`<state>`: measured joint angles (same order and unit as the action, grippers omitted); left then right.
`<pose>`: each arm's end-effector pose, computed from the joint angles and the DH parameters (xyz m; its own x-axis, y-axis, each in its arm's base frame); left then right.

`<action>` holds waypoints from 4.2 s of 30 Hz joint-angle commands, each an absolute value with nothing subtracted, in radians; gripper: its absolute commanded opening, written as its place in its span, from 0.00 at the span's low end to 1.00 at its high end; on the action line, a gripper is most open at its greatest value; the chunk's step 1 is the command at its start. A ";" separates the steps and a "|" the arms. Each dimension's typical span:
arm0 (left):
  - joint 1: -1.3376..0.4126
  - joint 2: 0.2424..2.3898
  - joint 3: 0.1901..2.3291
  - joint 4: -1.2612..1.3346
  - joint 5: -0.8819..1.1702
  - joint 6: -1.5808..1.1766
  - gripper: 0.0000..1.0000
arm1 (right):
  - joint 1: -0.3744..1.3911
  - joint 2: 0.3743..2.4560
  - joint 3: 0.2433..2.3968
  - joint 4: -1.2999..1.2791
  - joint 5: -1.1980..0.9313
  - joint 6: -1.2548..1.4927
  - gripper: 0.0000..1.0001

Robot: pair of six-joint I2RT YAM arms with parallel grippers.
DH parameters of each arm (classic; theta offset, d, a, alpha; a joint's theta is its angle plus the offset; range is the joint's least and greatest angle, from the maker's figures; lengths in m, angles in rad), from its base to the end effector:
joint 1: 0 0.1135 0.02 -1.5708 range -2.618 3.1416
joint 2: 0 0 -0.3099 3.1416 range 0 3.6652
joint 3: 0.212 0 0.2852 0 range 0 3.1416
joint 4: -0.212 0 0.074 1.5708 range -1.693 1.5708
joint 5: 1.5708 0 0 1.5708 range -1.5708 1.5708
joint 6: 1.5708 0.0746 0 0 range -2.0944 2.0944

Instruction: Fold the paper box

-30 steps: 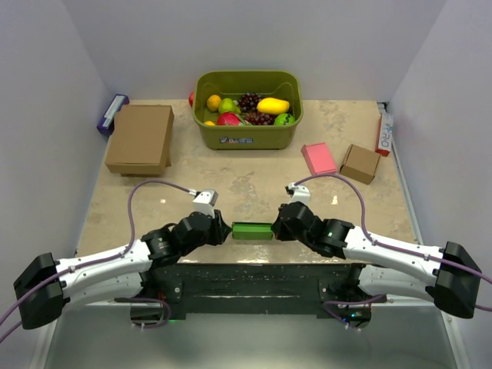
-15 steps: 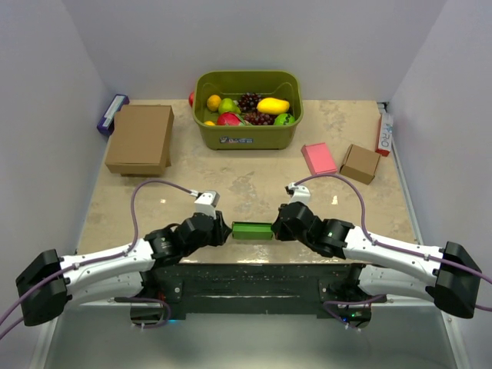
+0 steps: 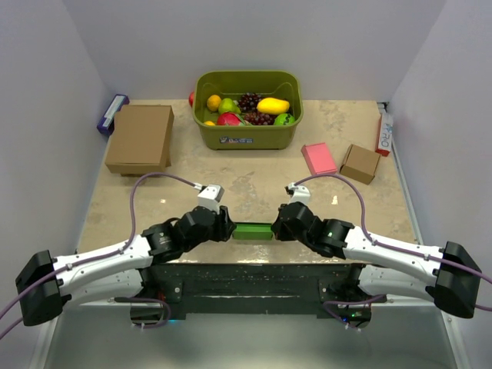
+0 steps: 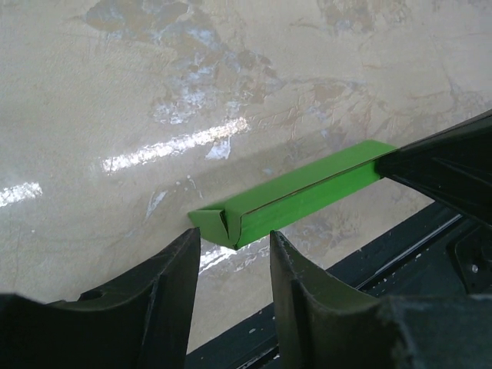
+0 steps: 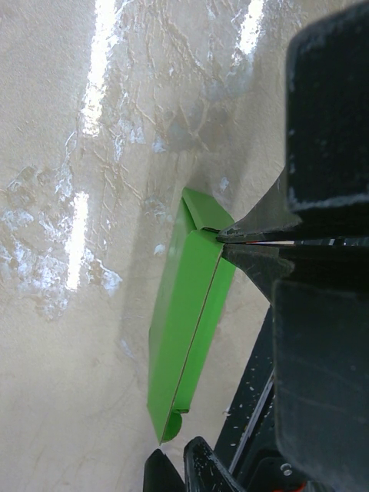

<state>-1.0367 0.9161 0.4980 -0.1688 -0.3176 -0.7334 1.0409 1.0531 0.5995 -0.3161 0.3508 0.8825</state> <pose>0.1377 -0.1870 0.2207 -0.6682 -0.1194 -0.7344 0.3204 0.8446 -0.4289 0.1470 0.2002 0.2143 -0.7529 0.1496 -0.6409 -0.1638 0.9005 0.4027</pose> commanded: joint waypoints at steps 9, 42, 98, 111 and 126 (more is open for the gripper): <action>-1.042 1.028 0.614 -0.163 -0.370 -0.626 0.30 | 1.055 1.075 0.549 -0.434 0.333 0.897 0.00; -1.043 1.002 0.581 -0.176 -0.337 -0.652 0.27 | 1.060 1.089 0.554 -0.433 0.327 0.900 0.00; -1.123 1.016 0.512 -0.065 -0.396 -0.808 0.00 | 1.072 1.104 0.537 -0.403 0.334 0.903 0.00; -1.121 0.979 0.476 -0.015 -0.390 -0.848 0.00 | 1.078 1.100 0.529 -0.397 0.333 0.908 0.00; -1.135 0.973 0.419 -0.104 -0.463 -0.856 0.00 | 1.080 1.097 0.525 -0.396 0.336 0.914 0.00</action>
